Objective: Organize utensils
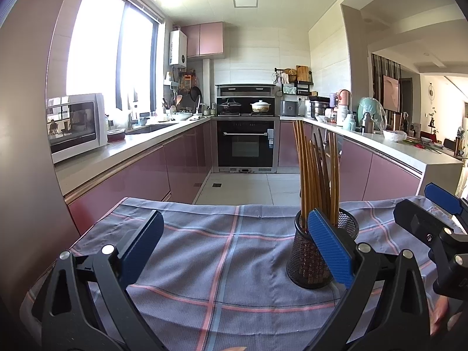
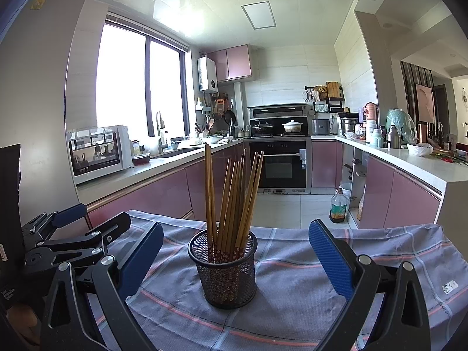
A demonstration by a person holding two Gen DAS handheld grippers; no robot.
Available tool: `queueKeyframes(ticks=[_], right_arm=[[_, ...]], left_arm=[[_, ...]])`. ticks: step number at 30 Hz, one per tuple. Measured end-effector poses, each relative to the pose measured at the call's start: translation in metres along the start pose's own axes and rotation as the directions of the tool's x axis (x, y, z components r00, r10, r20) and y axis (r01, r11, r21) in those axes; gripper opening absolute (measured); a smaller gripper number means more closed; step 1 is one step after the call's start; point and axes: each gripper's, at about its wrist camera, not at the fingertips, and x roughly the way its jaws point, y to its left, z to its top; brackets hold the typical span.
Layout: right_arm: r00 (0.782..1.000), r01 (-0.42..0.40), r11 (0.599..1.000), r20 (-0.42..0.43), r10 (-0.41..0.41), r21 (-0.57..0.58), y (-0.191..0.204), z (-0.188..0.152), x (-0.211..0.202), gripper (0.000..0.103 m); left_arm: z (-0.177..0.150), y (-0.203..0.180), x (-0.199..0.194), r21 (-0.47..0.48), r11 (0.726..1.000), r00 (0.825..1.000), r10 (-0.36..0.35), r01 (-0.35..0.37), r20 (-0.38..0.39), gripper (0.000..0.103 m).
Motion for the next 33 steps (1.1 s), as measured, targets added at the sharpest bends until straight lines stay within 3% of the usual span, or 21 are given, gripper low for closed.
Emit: queueKeyframes(ticks=[33], right_arm=[[1.0,-0.001,1.0,-0.009,0.001,0.009,0.0018,-0.0027,0.0013,0.096]], left_arm=[[-0.0016,-0.0009,0.0001,0.007,1.0,1.0,0.015,-0.015,-0.004,0.097]])
